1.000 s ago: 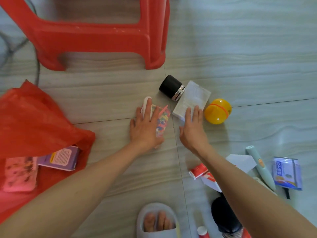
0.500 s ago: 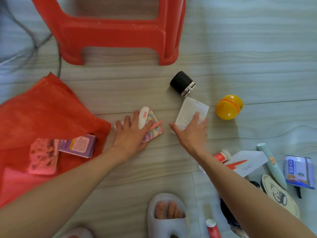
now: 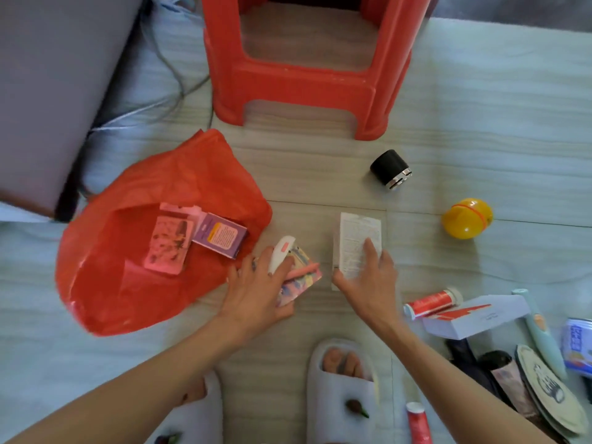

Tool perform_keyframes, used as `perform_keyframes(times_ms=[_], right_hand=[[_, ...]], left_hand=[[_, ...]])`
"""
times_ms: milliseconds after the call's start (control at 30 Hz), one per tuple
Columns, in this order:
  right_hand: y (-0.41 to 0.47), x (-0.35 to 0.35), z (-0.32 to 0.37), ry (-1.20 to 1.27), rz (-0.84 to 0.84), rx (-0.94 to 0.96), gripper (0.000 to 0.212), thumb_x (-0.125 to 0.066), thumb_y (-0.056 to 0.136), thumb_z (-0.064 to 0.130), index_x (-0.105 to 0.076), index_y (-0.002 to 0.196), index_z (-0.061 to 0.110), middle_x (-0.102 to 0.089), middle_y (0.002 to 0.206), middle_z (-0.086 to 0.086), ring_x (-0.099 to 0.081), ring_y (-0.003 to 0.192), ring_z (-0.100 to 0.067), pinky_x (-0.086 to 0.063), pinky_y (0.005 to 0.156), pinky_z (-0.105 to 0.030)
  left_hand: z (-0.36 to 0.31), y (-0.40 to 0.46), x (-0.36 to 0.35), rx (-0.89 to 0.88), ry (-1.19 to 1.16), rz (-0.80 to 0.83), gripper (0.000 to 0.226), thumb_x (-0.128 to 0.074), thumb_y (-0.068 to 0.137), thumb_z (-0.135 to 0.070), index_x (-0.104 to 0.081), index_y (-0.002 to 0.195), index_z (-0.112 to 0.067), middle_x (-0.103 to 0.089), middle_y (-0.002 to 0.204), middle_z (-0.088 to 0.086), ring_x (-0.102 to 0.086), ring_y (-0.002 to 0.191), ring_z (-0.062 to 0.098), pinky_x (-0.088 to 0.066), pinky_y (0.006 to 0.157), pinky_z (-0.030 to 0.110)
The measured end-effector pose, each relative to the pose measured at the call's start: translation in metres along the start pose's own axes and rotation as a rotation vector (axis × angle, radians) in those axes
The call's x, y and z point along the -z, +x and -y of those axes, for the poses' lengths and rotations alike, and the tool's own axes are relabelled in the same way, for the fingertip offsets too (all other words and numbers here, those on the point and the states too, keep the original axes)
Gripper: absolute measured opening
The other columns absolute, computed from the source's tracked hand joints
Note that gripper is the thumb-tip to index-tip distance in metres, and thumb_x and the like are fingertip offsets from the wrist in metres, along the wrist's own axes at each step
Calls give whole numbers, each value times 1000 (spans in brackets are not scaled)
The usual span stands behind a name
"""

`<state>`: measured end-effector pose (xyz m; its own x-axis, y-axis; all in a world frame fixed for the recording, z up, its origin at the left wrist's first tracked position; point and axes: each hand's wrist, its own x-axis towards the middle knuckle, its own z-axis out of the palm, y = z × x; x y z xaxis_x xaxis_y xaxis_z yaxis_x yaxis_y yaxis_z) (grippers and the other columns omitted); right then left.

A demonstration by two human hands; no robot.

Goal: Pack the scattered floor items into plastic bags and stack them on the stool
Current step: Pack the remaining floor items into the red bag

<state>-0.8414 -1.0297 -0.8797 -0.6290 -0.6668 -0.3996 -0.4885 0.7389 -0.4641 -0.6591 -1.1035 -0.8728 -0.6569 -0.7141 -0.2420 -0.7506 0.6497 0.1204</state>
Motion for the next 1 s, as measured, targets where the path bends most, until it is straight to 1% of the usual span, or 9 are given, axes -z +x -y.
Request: perform_keyframes(times_ms=[200, 367, 467, 567, 667, 734, 800, 900, 1000], right_hand=[[-50, -8, 22, -53, 130, 182, 86, -61, 71, 50, -26, 143, 20, -33, 139, -14, -35, 122, -33, -28, 103, -40], [-68, -17, 43, -74, 204, 284, 83, -60, 77, 48, -21, 145, 24, -26, 146, -10, -29, 128, -30, -26, 105, -37], [-63, -23, 56, -56, 224, 314, 82, -59, 77, 48, -21, 145, 23, -26, 146, -8, -28, 128, -28, -25, 104, -34], [-55, -33, 68, -50, 219, 339, 91, -46, 64, 61, -24, 144, 24, -28, 146, -7, -31, 127, -28, -24, 104, -33], [-52, -45, 75, -67, 228, 374, 96, -38, 58, 65, -24, 143, 24, -27, 145, -6, -31, 125, -27, -26, 104, -34], [-53, -51, 77, -102, 233, 419, 98, -32, 55, 67, -23, 143, 24, -26, 145, -6, -32, 123, -26, -27, 104, -35], [-57, -55, 79, -132, 251, 444, 99, -29, 54, 67, -22, 143, 25, -25, 146, -5, -31, 122, -26, -29, 104, -36], [-63, -60, 80, -129, 258, 459, 98, -31, 54, 66, -25, 142, 24, -25, 147, -5, -32, 123, -27, -31, 104, -38], [-76, -64, 86, -160, 266, 523, 96, -32, 54, 66, -30, 140, 24, -25, 148, -6, -32, 124, -29, -32, 103, -40]], left_hand=[[24, -62, 18, 194, -49, -77, 72, -44, 51, -56, -46, 118, -28, -57, 119, 10, -57, 82, 34, -44, 61, 41], [57, -74, 24, 354, -26, -185, 78, -74, 45, -47, -56, 117, -21, -57, 118, 17, -57, 81, 40, -45, 62, 48], [77, -52, 26, 385, 41, -203, 80, -80, 43, -44, -57, 115, -19, -57, 118, 19, -56, 81, 41, -45, 66, 53], [92, -22, 24, 455, 21, -188, 74, -74, 59, -44, -51, 127, -23, -48, 130, 17, -50, 96, 44, -40, 77, 52], [100, -5, 14, 483, -20, -74, 71, -60, 79, -47, -30, 140, -28, -24, 146, 13, -33, 122, 42, -31, 95, 52], [102, -5, 8, 460, -44, 13, 74, -57, 82, -48, -19, 144, -32, -11, 152, 13, -24, 131, 42, -28, 103, 53], [99, -14, 7, 395, -113, 18, 69, -58, 86, -40, -20, 143, -36, -6, 154, 11, -22, 134, 40, -32, 105, 52], [84, -47, 27, 267, -144, -290, 54, -59, 87, -15, -42, 136, -30, -37, 142, 8, -43, 121, 31, -46, 90, 43], [71, -89, 54, 160, -84, -700, 43, -59, 79, 2, -58, 117, -18, -49, 117, 6, -46, 101, 25, -39, 81, 35]])
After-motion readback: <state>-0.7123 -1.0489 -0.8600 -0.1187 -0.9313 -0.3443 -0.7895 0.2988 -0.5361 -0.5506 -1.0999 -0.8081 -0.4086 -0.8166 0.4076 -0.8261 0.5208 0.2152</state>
